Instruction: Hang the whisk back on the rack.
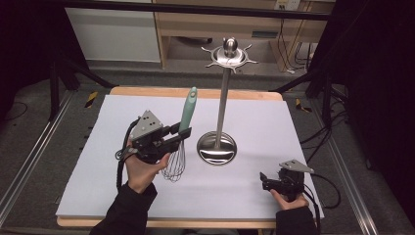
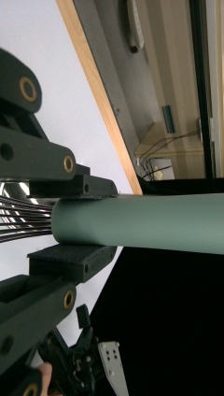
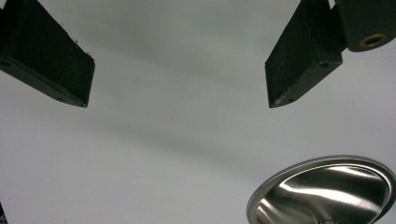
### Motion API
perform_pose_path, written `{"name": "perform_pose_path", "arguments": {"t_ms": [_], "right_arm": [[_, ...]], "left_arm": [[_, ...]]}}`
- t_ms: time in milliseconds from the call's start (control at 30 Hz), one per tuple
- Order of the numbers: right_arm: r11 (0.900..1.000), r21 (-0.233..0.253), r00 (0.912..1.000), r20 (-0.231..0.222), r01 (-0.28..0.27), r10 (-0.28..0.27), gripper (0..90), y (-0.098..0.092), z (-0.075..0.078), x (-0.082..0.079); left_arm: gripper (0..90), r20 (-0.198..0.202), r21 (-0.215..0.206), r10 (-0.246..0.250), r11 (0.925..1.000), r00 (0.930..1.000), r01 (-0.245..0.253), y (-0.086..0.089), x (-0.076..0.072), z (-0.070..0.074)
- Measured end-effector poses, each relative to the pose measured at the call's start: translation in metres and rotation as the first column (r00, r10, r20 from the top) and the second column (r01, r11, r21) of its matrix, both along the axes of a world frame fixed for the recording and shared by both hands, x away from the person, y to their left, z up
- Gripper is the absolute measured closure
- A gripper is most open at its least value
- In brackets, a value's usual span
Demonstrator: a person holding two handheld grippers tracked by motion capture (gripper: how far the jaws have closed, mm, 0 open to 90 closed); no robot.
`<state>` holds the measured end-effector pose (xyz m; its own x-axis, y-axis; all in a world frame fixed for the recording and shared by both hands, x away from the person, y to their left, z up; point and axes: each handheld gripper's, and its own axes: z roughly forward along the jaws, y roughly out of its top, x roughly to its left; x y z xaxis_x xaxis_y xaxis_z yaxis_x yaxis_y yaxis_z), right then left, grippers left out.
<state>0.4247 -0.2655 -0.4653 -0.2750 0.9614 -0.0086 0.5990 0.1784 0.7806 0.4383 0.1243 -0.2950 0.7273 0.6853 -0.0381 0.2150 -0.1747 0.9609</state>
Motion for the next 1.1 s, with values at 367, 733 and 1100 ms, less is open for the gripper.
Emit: {"name": "perform_pose_path", "arguments": {"t_ms": [367,733,1100], "right_arm": [[1.0,0.001,1.0,0.004,0.001,-0.001,8.7,0.0,0.001,0.0],[1.0,0.011,1.0,0.009,-0.001,0.001,8.6,-0.001,0.002,0.001],[1.0,0.01,1.0,0.008,-0.002,0.002,8.6,-0.001,0.002,0.001]], "left_arm": [[69.1,0.034,0.045,-0.027,0.9987,0.9991,0.025,-0.023,0.002,0.017],[69.1,0.061,0.05,-0.059,0.9972,0.9964,0.056,-0.041,0.002,0.036],[69.1,0.082,0.078,-0.082,0.9941,0.9933,0.075,-0.062,0.002,0.048]]}}
